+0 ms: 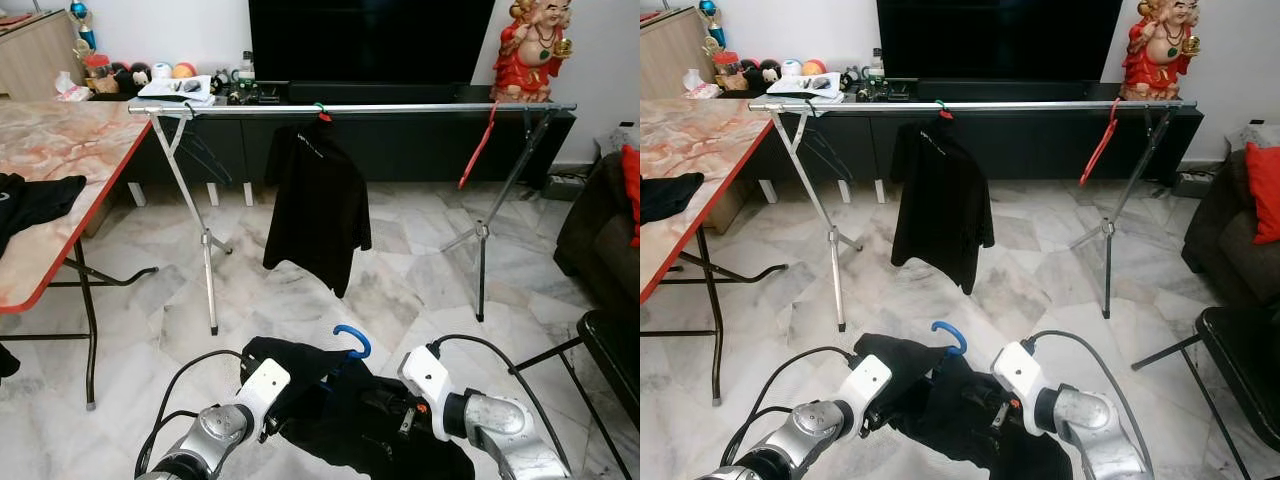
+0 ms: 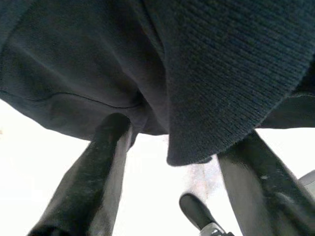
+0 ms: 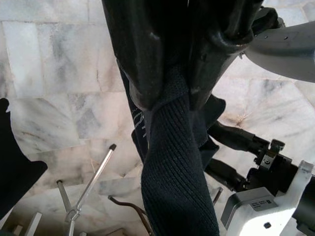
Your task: Hang hanger
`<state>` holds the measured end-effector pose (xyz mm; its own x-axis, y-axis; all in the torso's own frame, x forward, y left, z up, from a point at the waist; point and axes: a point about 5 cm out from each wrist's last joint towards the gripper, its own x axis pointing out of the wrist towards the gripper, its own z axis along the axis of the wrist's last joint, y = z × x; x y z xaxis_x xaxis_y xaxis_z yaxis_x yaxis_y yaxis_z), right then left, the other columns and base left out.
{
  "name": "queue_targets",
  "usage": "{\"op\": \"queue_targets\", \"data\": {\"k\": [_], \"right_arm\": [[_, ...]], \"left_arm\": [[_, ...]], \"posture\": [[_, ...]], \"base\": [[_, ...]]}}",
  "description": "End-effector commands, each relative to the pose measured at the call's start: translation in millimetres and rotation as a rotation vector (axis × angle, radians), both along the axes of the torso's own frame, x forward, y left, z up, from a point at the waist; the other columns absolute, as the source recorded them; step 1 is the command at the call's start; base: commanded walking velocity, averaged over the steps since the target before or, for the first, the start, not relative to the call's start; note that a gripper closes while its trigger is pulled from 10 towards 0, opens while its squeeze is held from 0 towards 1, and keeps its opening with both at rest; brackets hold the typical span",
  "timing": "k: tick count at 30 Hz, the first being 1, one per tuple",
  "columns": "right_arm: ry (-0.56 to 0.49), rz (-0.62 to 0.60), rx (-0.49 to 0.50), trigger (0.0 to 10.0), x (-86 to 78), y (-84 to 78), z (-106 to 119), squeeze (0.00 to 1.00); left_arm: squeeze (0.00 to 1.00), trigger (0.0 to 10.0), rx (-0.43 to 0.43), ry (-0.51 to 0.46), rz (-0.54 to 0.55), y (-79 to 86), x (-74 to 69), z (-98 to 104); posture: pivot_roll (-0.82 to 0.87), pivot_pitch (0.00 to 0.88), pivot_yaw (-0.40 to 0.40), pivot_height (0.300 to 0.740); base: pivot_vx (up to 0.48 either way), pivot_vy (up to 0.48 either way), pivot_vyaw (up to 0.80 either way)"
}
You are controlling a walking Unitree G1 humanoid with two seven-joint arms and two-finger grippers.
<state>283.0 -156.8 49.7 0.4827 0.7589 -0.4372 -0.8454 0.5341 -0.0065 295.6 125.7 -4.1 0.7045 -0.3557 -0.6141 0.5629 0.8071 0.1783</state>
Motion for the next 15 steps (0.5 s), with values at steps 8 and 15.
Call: {"op": "queue_targets", "data": {"k": [8,15], "right_arm": [[-0.023,-0.012,0.022,10.0,1.4,-1.3,6.3,0.00],[-0.022,-0.012,0.020,10.0,1.1,-1.6,6.2,0.00]], "left_arm": [[0.00,0.0,-0.012,0.005,0.017,-0.8,1.7,1.0],[0.00,0.0,-0.030,0.004,0.040,0.0,1.6,0.9]], "posture": [[0.03,0.026,-0.011,0.740],[0.03,0.027,-0.011,0.740]], "base": [[0.000,0.000,0.00],[0.000,0.000,0.00]]}}
